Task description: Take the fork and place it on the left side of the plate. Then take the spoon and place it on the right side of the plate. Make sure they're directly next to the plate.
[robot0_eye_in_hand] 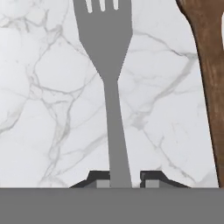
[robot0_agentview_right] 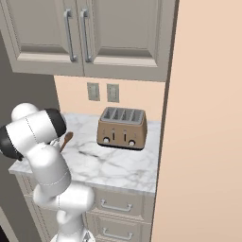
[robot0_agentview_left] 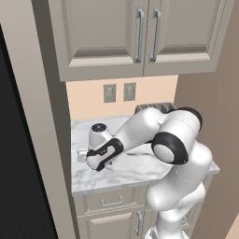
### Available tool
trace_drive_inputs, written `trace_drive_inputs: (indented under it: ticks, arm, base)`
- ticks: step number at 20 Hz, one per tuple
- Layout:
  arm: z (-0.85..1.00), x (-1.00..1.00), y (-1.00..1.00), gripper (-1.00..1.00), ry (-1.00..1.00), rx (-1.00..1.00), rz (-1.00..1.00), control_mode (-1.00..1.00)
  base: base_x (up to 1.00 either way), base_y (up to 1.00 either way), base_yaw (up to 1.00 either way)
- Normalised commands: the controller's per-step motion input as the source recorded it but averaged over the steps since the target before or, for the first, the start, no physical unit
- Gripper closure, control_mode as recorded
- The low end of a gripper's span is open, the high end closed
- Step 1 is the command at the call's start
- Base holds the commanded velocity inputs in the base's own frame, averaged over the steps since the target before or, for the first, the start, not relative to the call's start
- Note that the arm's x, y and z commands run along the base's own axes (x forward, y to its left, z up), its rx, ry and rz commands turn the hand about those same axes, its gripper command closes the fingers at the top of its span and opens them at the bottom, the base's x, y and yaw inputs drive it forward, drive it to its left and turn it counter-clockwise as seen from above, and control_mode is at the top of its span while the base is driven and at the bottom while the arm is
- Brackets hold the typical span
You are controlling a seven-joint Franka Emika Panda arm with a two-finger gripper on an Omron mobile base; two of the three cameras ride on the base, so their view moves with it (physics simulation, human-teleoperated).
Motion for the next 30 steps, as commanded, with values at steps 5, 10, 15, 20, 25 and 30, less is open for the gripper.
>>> trace_drive_inputs:
  ticks: [5, 10, 15, 20, 25, 30]
  arm:
    - [-0.08, -0.02, -0.15, 1.00, 0.01, 0.00, 0.00, -1.00]
    - [0.11, -0.26, -0.09, 1.00, 0.00, 0.00, 0.00, -1.00]
    - [0.52, -0.52, -0.09, 1.00, -0.11, 0.00, 0.01, -1.00]
    - [0.57, -0.50, -0.22, 1.00, -0.07, 0.00, 0.01, -1.00]
    - [0.55, -0.49, -0.38, 1.00, -0.02, 0.00, 0.02, -1.00]
    - [0.77, -0.47, -0.32, 1.00, -0.01, 0.00, 0.04, -1.00]
  base:
    - [0.00, 0.00, 0.00]
    - [0.00, 0.00, 0.00]
    - [0.00, 0.00, 0.00]
    - [0.00, 0.00, 0.00]
    - [0.00, 0.00, 0.00]
    - [0.00, 0.00, 0.00]
